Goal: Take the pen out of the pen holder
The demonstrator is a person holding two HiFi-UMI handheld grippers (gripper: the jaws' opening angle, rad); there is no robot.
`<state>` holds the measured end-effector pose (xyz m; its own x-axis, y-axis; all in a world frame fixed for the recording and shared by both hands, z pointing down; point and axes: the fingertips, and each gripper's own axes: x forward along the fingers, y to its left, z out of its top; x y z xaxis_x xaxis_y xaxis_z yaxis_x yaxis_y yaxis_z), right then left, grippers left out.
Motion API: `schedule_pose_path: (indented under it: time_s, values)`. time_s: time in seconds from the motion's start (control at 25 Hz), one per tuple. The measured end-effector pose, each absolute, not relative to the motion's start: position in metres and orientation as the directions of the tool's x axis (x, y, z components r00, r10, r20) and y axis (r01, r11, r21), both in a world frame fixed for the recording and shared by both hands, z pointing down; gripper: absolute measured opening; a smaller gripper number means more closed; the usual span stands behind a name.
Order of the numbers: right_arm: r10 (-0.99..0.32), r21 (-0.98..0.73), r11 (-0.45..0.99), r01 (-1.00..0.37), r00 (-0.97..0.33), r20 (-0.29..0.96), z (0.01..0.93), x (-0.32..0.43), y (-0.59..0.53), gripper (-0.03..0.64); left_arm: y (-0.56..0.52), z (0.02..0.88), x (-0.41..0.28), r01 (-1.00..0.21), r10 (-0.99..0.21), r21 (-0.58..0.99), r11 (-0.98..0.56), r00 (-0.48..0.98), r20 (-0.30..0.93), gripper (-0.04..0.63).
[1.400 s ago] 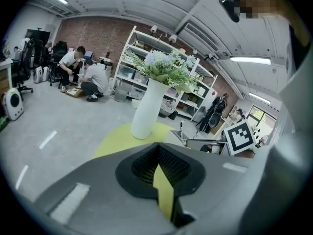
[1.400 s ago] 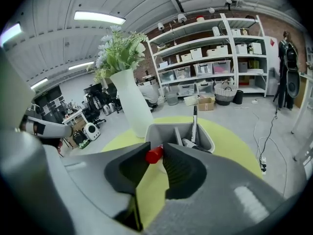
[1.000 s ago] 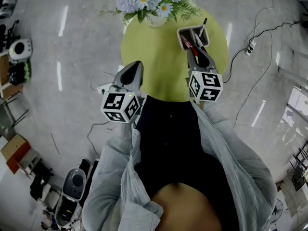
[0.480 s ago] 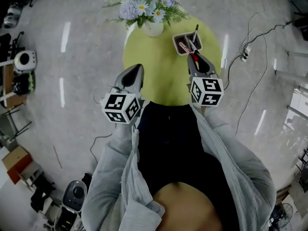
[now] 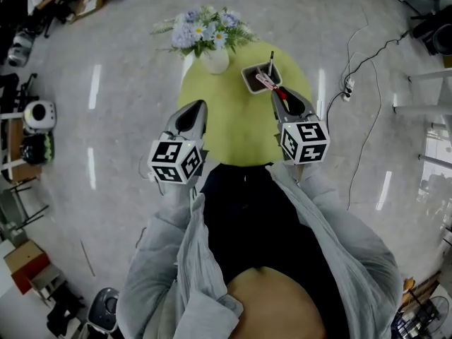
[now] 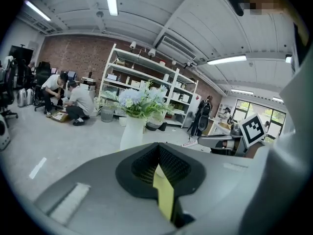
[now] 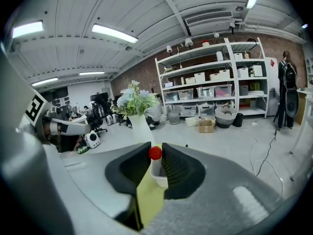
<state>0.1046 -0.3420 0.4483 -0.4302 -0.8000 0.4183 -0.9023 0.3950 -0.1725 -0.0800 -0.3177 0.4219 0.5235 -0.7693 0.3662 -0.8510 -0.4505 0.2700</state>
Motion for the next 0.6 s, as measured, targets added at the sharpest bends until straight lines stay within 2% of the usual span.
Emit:
schedule_pose_path:
  time_s: [0.6]
  values:
    - [-0.855, -0.093, 0.409, -0.908, -0.417, 0.308, 0.379, 0.133, -0.33, 0.071, -0.336, 0.388, -0.065, -0.82, -0.769, 0.215, -0.531, 0.572, 0.283, 0.017]
